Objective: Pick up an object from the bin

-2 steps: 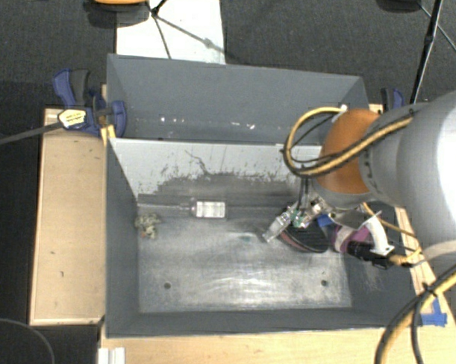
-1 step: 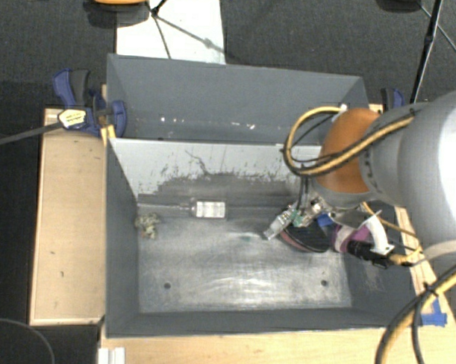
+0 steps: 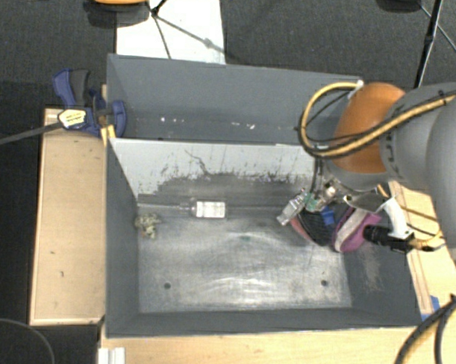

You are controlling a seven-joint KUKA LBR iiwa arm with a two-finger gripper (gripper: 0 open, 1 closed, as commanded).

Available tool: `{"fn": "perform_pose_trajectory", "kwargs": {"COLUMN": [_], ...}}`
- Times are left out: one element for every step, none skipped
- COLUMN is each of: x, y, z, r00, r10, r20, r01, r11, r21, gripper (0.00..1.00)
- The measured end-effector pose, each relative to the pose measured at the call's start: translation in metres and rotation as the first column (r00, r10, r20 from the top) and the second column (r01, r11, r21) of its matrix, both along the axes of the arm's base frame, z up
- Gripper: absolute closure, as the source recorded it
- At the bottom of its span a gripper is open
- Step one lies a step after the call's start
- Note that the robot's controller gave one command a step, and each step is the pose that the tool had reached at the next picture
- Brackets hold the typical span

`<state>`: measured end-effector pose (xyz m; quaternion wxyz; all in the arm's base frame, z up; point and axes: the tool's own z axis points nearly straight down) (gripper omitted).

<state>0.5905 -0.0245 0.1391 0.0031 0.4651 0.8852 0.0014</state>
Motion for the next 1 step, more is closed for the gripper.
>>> {"fn": "perform_pose_trajectory", "kwargs": {"x": [0.0015], "y": [-0.0004], "z": [0.0617], "r00": [1.0], "r10": [0.009], "r20": [0.0], "r01": [-0.009], "r11": [1.0], "r21": [0.0], "gripper": [1.0]}}
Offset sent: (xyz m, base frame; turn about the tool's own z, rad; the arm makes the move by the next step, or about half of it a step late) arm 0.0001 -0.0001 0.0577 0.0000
